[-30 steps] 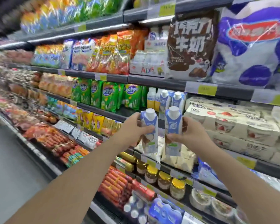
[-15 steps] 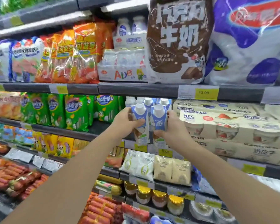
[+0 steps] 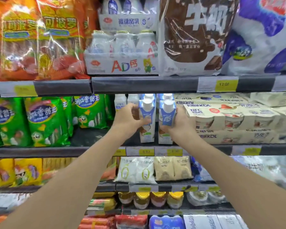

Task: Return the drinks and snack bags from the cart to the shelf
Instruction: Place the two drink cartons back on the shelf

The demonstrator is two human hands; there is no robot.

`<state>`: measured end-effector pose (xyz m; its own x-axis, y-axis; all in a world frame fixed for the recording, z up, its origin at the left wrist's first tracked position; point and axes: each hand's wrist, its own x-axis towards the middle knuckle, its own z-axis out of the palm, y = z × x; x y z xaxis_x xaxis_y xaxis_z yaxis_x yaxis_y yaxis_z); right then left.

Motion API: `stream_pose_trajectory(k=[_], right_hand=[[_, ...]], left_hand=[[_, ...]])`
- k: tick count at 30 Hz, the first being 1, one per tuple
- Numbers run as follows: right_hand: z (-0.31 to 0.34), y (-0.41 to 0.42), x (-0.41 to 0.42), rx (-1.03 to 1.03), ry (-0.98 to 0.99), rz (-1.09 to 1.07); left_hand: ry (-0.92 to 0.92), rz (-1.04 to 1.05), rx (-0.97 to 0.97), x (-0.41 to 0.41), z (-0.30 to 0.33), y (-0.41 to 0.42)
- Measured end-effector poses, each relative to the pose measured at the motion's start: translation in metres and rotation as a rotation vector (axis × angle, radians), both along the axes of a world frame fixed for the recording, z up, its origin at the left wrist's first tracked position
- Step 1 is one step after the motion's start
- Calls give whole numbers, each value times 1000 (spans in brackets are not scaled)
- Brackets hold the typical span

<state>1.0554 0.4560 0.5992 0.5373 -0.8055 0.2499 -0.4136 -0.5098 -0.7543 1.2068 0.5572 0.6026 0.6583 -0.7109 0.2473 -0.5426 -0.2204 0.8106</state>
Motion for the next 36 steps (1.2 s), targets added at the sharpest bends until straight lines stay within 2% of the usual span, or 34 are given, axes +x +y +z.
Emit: stream_pose_trajectory(k=[4, 14, 29, 36], right_hand=[[-7, 9, 3, 5, -34, -31], [-3, 12, -4, 17, 5, -112], [-4, 17, -7, 39, -44, -96], [-12, 25, -11, 34, 33, -92]], left_hand=[[-60, -34, 110, -1, -19, 4], [-24, -12, 80, -5, -27, 0], [-38, 1, 83, -11, -26, -4], [10, -25, 42, -15, -31, 3]])
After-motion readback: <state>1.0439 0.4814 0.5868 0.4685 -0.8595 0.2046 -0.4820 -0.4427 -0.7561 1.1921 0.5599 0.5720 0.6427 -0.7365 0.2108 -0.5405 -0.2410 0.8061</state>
